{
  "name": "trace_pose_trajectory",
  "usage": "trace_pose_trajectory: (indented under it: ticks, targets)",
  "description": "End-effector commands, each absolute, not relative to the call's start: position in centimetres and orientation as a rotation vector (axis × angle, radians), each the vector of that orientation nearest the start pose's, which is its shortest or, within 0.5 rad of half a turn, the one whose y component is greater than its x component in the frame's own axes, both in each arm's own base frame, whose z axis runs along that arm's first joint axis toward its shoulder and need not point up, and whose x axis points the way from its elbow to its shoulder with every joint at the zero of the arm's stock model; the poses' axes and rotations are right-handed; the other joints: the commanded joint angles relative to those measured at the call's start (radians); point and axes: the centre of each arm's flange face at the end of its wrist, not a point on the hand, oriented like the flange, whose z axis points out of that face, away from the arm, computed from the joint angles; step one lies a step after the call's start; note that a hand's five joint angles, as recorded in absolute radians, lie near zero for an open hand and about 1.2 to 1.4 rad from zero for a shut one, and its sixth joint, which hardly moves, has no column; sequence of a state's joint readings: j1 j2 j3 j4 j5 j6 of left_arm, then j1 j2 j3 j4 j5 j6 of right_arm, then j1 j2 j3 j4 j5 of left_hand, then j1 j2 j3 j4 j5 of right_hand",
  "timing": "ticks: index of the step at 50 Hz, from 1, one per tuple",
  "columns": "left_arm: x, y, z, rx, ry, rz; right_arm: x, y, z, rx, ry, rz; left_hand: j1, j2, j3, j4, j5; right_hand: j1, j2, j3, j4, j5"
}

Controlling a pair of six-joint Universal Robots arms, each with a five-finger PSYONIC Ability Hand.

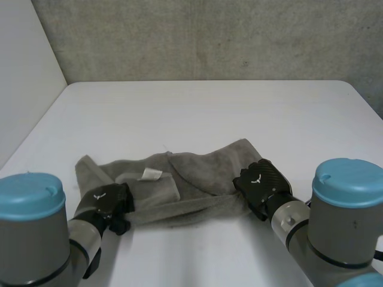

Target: Fold the towel.

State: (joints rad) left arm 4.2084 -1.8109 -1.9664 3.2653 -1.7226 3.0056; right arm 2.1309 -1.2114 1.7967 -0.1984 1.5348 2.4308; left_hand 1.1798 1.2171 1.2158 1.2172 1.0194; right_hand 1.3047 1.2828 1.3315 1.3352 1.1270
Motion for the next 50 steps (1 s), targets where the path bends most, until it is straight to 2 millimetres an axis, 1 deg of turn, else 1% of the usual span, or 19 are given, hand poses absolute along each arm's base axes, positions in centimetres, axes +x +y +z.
trace_pose_trajectory:
  ticks: [1, 2, 3, 4, 5, 7, 10, 16, 21, 22, 23, 24, 26, 27, 29, 31, 46, 49, 50]
  targets:
    - [-23.4, -16.2, 15.7, 0.448, 2.845, -1.75, 27.6, -18.8, 15.0, -1.584, 2.118, -1.778, -0.387, -0.424, -0.423, -0.424, -0.401, 0.092, 0.114, 0.065, 0.061, 0.095]
    - [-23.6, -16.1, 16.5, 0.458, 2.827, -1.797, 27.6, -18.8, 15.0, -1.584, 2.118, -1.778, -0.722, -0.759, -0.758, -0.76, -0.736, 0.092, 0.114, 0.065, 0.061, 0.095]
    - [-23.6, -16.1, 16.5, 0.458, 2.827, -1.797, 27.5, -18.7, 14.8, -1.569, 2.125, -1.767, -0.726, -0.763, -0.762, -0.763, -0.74, 0.092, 0.114, 0.065, 0.061, 0.095]
    - [-23.8, -16.2, 17.3, 0.468, 2.803, -1.845, 27.3, -18.7, 14.7, -1.543, 2.134, -1.755, -0.874, -0.911, -0.91, -0.911, -0.888, 0.092, 0.114, 0.065, 0.061, 0.095]
    - [-23.8, -16.2, 17.3, 0.468, 2.802, -1.846, 27.3, -18.7, 14.7, -1.543, 2.134, -1.754, -0.875, -0.913, -0.911, -0.913, -0.889, 0.092, 0.114, 0.065, 0.061, 0.095]
    - [-24.2, -16.7, 19.2, 0.507, 2.724, -1.952, 27.1, -18.8, 14.6, -1.509, 2.147, -1.738, -0.928, -0.965, -0.964, -0.965, -0.942, 0.092, 0.114, 0.065, 0.061, 0.095]
    - [-24.6, -17.4, 20.5, 0.557, 2.643, -2.02, 26.6, -19.2, 14.4, -1.434, 2.17, -1.704, -0.917, -0.954, -0.952, -0.954, -0.931, 0.092, 0.114, 0.065, 0.061, 0.095]
    - [-25.9, -18.6, 21.9, 0.69, 2.545, -2.087, 26.2, -19.4, 14.1, -1.337, 2.173, -1.647, -0.913, -0.951, -0.949, -0.951, -0.928, 0.092, 0.114, 0.065, 0.061, 0.095]
    - [-28.6, -20.3, 20.1, 1.014, 2.514, -2.022, 26.1, -19.3, 14.1, -1.332, 2.17, -1.64, -0.838, -0.875, -0.874, -0.875, -0.852, 0.092, 0.114, 0.065, 0.061, 0.095]
    - [-28.6, -20.3, 20.1, 1.015, 2.514, -2.022, 26.0, -19.4, 14.1, -1.329, 2.174, -1.639, -0.837, -0.874, -0.873, -0.874, -0.851, 0.092, 0.114, 0.065, 0.061, 0.095]
    - [-29.3, -20.6, 19.4, 1.116, 2.504, -1.983, 25.9, -19.4, 14.1, -1.325, 2.178, -1.641, -0.727, -0.764, -0.763, -0.764, -0.741, 0.092, 0.114, 0.065, 0.061, 0.095]
    - [-29.3, -20.6, 19.4, 1.117, 2.504, -1.982, 25.9, -19.4, 14.1, -1.325, 2.178, -1.641, -0.726, -0.763, -0.762, -0.763, -0.74, 0.092, 0.114, 0.065, 0.061, 0.095]
    - [-30.4, -20.8, 17.9, 1.345, 2.467, -1.871, 25.9, -19.5, 14.1, -1.324, 2.181, -1.639, -0.544, -0.581, -0.58, -0.581, -0.558, 0.092, 0.114, 0.065, 0.061, 0.095]
    - [-30.4, -20.8, 17.9, 1.346, 2.467, -1.871, 25.9, -19.5, 14.1, -1.324, 2.181, -1.639, -0.544, -0.581, -0.58, -0.581, -0.558, 0.092, 0.114, 0.065, 0.061, 0.095]
    - [-31.1, -21.2, 16.3, 1.535, 2.415, -1.755, 25.8, -19.5, 14.0, -1.323, 2.184, -1.638, -0.541, -0.578, -0.577, -0.578, -0.555, 0.092, 0.114, 0.065, 0.061, 0.095]
    - [-31.4, -21.5, 15.8, 1.597, 2.386, -1.718, 25.8, -19.5, 13.9, -1.322, 2.189, -1.632, -0.544, -0.581, -0.579, -0.581, -0.558, 0.092, 0.114, 0.065, 0.061, 0.095]
    - [-32.6, -23.7, 13.7, 1.684, 2.359, -1.622, 25.7, -19.5, 13.9, -1.32, 2.193, -1.631, -0.552, -0.59, -0.588, -0.59, -0.566, 0.092, 0.114, 0.065, 0.061, 0.095]
    - [-32.8, -23.9, 13.7, 1.686, 2.363, -1.615, 25.7, -19.5, 13.9, -1.321, 2.194, -1.632, -0.523, -0.56, -0.559, -0.56, -0.537, 0.092, 0.114, 0.065, 0.061, 0.095]
    - [-32.8, -24.0, 13.7, 1.681, 2.364, -1.612, 25.7, -19.5, 13.9, -1.321, 2.194, -1.632, -0.401, -0.438, -0.437, -0.438, -0.415, 0.092, 0.114, 0.065, 0.061, 0.095]
